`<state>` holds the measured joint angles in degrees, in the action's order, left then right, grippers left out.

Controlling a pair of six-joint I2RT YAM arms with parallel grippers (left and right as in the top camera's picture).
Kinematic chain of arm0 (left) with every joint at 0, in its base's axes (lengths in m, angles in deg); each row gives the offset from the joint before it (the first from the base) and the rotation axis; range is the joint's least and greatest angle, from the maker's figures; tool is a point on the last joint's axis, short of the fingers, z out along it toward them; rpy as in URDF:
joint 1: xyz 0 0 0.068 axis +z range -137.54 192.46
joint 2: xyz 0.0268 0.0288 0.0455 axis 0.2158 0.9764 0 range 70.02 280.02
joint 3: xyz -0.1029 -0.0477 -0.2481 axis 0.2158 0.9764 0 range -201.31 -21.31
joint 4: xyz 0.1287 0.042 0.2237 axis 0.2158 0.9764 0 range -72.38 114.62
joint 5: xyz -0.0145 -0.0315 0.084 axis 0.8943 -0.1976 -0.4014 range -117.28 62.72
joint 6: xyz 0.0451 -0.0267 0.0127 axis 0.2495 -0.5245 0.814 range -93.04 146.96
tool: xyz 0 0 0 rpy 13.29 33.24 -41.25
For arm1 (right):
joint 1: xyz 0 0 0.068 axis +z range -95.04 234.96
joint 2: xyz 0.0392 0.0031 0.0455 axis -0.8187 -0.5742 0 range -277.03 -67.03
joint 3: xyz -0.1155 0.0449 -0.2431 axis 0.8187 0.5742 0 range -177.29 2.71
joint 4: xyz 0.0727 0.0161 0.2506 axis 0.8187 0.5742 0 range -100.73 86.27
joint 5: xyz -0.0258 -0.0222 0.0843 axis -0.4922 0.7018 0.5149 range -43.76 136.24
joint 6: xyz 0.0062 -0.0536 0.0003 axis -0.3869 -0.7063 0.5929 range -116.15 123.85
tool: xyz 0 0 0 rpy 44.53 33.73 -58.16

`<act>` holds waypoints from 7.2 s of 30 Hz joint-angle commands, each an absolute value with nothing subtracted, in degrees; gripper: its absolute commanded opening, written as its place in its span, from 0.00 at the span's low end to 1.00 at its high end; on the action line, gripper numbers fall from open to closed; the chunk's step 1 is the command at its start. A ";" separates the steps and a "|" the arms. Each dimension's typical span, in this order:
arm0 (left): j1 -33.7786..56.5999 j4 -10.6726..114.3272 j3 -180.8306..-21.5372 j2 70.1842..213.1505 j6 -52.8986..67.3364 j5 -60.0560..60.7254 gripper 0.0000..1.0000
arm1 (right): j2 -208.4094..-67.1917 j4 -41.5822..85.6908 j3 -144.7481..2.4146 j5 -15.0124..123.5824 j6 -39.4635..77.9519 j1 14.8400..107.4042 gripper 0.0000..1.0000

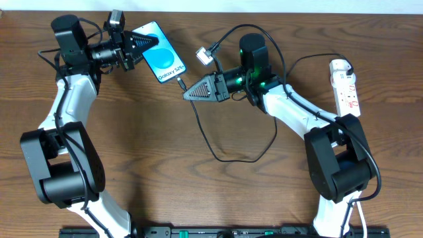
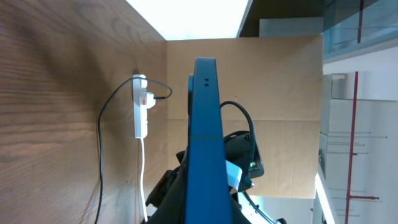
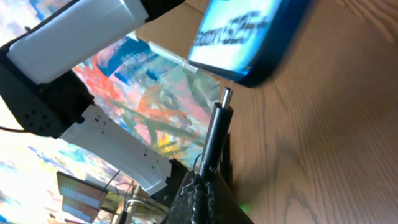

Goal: Plug charger to phone and switch on socket

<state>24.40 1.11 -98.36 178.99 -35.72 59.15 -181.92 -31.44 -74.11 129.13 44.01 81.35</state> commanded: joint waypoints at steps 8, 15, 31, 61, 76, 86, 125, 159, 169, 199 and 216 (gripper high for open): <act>24.58 0.74 -99.33 177.70 -34.54 59.48 0.07 | -181.46 -32.45 -74.59 131.30 44.75 82.29 0.01; 24.58 0.76 -99.33 177.70 -34.54 59.52 0.07 | -181.46 -32.93 -74.59 131.25 44.75 82.29 0.01; 24.47 0.76 -99.33 177.70 -34.12 60.70 0.07 | -181.46 -33.23 -74.59 129.70 44.77 82.33 0.01; 22.87 0.74 -99.26 177.70 -31.52 61.62 0.08 | -181.48 -32.99 -74.59 127.60 45.63 82.49 0.01; 22.87 0.71 -99.26 177.70 -31.52 61.62 0.08 | -181.48 -32.80 -74.59 126.29 46.39 83.19 0.01; 22.87 0.71 -99.26 177.70 -31.50 61.71 0.07 | -181.48 -32.82 -74.59 123.21 49.25 83.01 0.01; 22.87 0.34 -99.26 177.70 -29.18 62.74 0.07 | -181.48 -35.46 -74.59 122.71 50.78 79.36 0.01; 21.63 2.53 -99.15 177.70 -29.23 62.82 0.07 | -181.48 -38.39 -74.59 129.57 49.84 78.62 0.01; 19.12 2.53 -99.11 177.70 -29.21 62.85 0.07 | -181.48 -38.37 -74.59 132.72 49.84 78.38 0.01; 18.59 2.51 -98.76 177.70 -29.21 62.85 0.07 | -181.53 -38.30 -74.59 135.39 48.38 74.88 0.01; 20.16 2.49 -98.76 177.70 -29.23 62.82 0.07 | -181.53 -38.17 -74.52 135.60 47.88 74.51 0.14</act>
<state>20.03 2.59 -98.36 178.99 -31.02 58.58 -181.92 -37.71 -74.04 135.04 49.54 74.38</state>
